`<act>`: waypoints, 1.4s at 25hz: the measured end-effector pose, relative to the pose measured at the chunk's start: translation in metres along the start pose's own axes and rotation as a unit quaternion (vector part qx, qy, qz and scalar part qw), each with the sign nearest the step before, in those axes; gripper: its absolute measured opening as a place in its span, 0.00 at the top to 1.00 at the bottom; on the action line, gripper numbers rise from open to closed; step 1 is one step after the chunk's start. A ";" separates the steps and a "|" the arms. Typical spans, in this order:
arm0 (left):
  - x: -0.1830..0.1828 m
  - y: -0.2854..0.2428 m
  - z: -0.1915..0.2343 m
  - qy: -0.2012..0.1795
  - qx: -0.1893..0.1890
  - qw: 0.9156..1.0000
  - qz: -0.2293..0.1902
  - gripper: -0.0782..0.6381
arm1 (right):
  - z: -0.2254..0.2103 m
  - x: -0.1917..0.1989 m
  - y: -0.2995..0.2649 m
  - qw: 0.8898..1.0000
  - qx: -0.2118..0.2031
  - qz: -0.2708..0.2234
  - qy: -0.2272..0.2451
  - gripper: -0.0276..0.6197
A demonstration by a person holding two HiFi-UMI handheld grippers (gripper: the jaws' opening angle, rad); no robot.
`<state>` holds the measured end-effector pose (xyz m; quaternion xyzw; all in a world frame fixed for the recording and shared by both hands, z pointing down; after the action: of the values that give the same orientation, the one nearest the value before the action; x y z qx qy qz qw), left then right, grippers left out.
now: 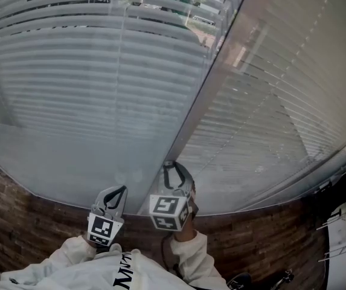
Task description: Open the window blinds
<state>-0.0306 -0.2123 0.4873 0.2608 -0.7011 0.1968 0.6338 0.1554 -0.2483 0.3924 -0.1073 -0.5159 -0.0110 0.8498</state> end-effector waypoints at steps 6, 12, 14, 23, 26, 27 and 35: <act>0.004 0.004 -0.002 0.001 0.001 1.000 0.000 0.89 | -0.005 0.006 0.002 0.988 -0.011 -0.019 -0.152 0.76; 0.003 0.002 -0.003 0.000 0.001 1.000 0.000 0.89 | -0.018 0.016 0.001 0.940 -0.015 -0.036 -0.340 0.76; 0.001 0.000 -0.004 0.000 0.001 1.000 0.001 0.89 | -0.020 0.018 0.001 0.923 -0.012 -0.040 -0.382 0.76; -0.002 0.005 -0.006 -0.006 -0.005 1.000 0.001 0.89 | -0.019 0.028 -0.001 0.868 -0.023 -0.051 -0.494 0.76; -0.005 0.009 -0.009 -0.010 -0.011 1.000 0.004 0.89 | -0.018 0.030 -0.001 0.874 -0.035 -0.048 -0.481 0.74; -0.005 0.010 -0.010 -0.011 -0.013 1.000 0.005 0.89 | -0.019 0.031 0.001 0.879 -0.037 -0.052 -0.472 0.73; -0.015 0.040 -0.017 -0.037 -0.030 0.998 0.037 0.89 | -0.022 0.044 0.060 0.881 -0.061 -0.112 -0.456 0.88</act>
<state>-0.0408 -0.1689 0.4765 0.2226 -0.7386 0.1887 0.6077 0.2032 -0.1898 0.4111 -0.0938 -0.8530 -0.0872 0.5060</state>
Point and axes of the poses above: the fingertips, and each gripper's own axes: y backward along the fingers, z to its left, x out of its underside, the point moved 10 cm from there along y, backward along the fingers, and after that the axes turned 8 degrees about -z, right-handed, at the moved point
